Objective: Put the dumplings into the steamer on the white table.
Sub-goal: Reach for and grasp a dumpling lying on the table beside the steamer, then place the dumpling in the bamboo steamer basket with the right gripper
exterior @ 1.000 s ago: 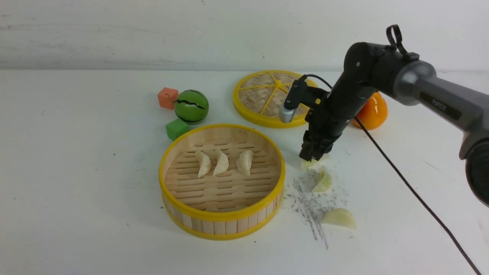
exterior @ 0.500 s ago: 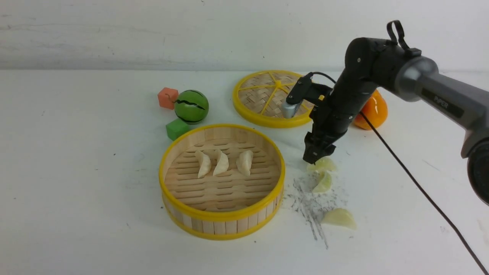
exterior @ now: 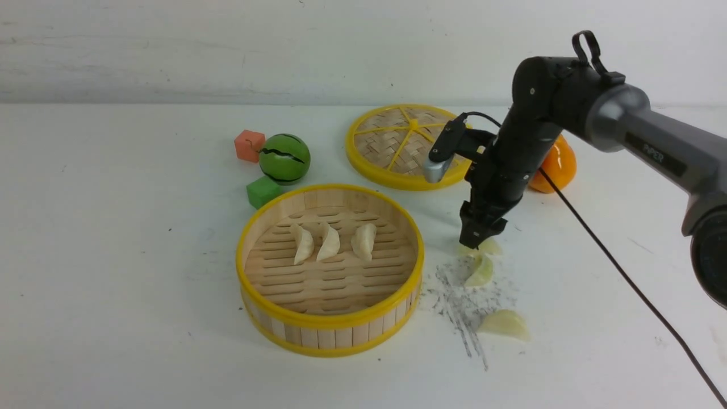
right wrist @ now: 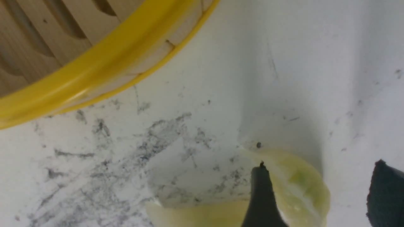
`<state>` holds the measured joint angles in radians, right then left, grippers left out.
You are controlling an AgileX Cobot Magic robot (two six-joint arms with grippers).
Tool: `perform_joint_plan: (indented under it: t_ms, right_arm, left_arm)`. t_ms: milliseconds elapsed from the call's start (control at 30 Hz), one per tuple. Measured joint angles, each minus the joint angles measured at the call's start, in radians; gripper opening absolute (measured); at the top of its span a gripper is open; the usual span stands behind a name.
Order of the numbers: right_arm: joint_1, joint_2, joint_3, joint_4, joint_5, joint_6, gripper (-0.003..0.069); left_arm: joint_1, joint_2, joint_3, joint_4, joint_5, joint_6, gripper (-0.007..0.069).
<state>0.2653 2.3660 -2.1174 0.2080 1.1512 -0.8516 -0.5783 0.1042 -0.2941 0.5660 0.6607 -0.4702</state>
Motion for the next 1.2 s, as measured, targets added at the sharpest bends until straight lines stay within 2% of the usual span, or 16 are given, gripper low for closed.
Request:
perform_joint_plan:
  t_ms: [233,533,600,700,867,933,1033,1133,1200]
  right_arm:
    - [0.0,0.033,0.0,0.001,-0.016,0.0,0.0211]
    - [-0.006,-0.022,-0.013,-0.003,-0.019,0.02,0.02]
    - [-0.01,-0.06,-0.02,-0.003,-0.026,0.072,0.02]
    - [-0.016,-0.129,-0.022,0.034,-0.038,0.221,0.02]
    - [-0.006,-0.203,-0.029,0.241,-0.063,0.47,0.02]
    - [0.027,-0.211,-0.03,0.293,-0.055,0.516,0.02]
    - [0.114,-0.192,-0.03,0.27,-0.04,0.568,0.02]
    - [0.257,-0.137,-0.028,0.164,-0.047,0.661,0.02]
    - [0.315,-0.114,-0.027,0.115,-0.061,0.706,0.02]
  left_arm:
    - [0.0,0.0,0.0,0.0,0.0,0.0,-0.0013]
    - [0.0,0.0,0.0,0.0,0.0,0.0,-0.0011]
    - [0.0,0.0,0.001,0.0,0.0,0.0,-0.0011]
    - [0.0,0.0,0.001,0.0,0.0,0.0,-0.0011]
    - [0.0,0.0,0.005,0.001,0.0,0.0,-0.0011]
    - [0.0,0.0,0.005,0.001,0.0,0.0,-0.0011]
    - [0.0,0.0,0.005,0.0,-0.001,0.0,-0.0009]
    - [0.0,0.0,0.005,0.0,0.0,0.0,-0.0006]
    - [0.0,0.0,0.005,0.0,0.0,0.0,-0.0004]
